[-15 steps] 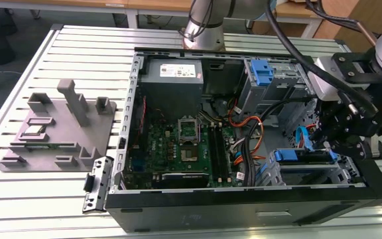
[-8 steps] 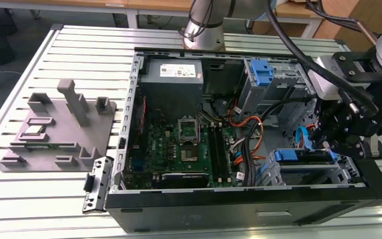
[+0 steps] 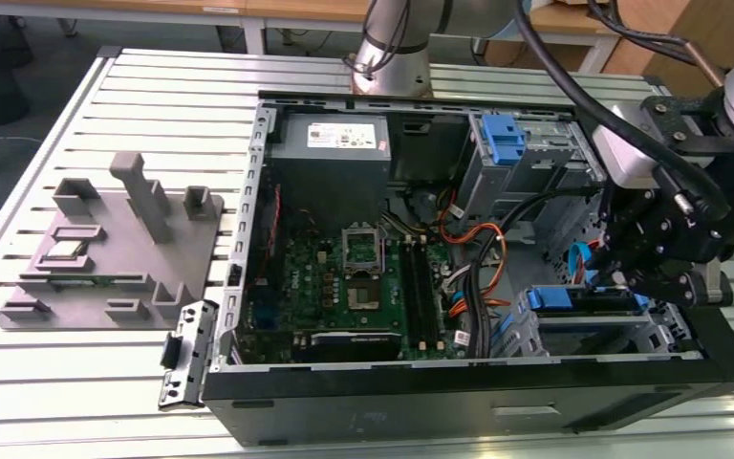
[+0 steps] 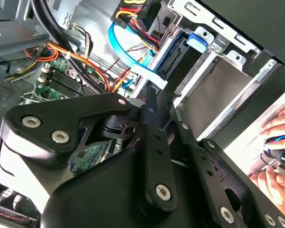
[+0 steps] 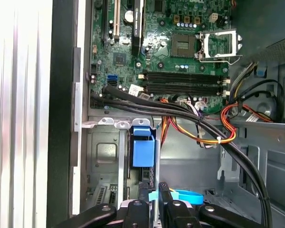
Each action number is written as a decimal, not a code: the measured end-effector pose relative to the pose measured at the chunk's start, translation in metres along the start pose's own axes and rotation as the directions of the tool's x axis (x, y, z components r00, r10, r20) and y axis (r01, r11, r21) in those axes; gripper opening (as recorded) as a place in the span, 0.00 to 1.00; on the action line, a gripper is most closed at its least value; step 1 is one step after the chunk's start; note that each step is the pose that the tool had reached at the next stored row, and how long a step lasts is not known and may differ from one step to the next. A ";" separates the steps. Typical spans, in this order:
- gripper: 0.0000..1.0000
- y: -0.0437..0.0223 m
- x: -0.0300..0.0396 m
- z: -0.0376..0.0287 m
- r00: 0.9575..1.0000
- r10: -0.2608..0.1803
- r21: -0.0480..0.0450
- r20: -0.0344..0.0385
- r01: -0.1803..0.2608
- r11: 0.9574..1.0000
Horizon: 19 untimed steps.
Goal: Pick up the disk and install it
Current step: 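Insert the first disk wire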
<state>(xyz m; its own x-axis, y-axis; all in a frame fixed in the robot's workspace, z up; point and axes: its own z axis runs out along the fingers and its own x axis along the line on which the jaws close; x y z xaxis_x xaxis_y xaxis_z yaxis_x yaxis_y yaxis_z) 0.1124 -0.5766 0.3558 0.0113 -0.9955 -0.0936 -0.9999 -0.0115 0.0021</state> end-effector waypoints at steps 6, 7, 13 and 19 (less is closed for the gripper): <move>0.23 0.0000 0.0000 0.0001 1.000 0.001 -0.008 0.000 -0.001 1.000; 0.23 0.0000 0.0000 0.0000 1.000 0.001 -0.009 0.000 -0.001 1.000; 0.23 -0.0102 0.0001 0.0001 1.000 0.001 -0.012 0.000 -0.001 1.000; 0.23 -0.0199 0.0001 0.0001 1.000 0.001 -0.013 0.000 -0.001 1.000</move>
<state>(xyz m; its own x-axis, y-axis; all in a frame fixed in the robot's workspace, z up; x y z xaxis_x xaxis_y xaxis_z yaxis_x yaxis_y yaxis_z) 0.1323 -0.5764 0.3557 0.0100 -0.9956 -0.0937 -0.9998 -0.0115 0.0154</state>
